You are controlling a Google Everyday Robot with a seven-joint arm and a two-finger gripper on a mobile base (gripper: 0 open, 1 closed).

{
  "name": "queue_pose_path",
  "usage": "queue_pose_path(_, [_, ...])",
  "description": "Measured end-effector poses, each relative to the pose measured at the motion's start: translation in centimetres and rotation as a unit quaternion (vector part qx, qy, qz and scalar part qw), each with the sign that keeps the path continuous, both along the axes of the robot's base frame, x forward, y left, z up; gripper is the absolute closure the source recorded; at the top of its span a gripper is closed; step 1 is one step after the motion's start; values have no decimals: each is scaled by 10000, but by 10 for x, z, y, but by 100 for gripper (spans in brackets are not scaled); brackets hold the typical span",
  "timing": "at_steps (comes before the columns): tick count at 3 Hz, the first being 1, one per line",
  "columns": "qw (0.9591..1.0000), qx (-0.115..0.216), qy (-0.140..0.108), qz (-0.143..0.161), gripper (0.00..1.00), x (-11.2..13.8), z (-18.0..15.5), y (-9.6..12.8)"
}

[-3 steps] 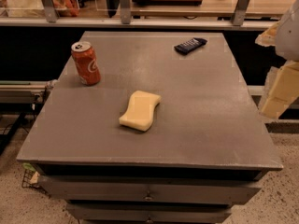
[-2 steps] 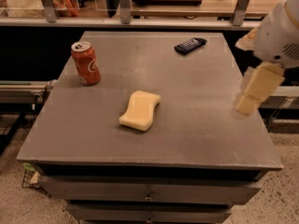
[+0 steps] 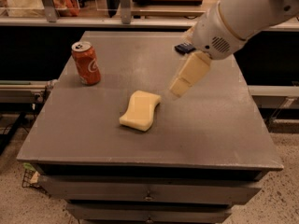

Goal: Pick coke can

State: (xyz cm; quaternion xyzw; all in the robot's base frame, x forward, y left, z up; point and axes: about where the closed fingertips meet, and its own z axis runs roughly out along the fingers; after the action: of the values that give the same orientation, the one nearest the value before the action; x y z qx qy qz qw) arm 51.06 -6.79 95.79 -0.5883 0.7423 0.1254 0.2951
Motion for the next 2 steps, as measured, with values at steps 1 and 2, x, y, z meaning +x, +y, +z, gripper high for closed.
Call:
queue_pose_path(1, [9998,163,-120,-7,0,8,5,12])
queue_pose_path(2, [9998,163,-120,-6,0,8,5,12])
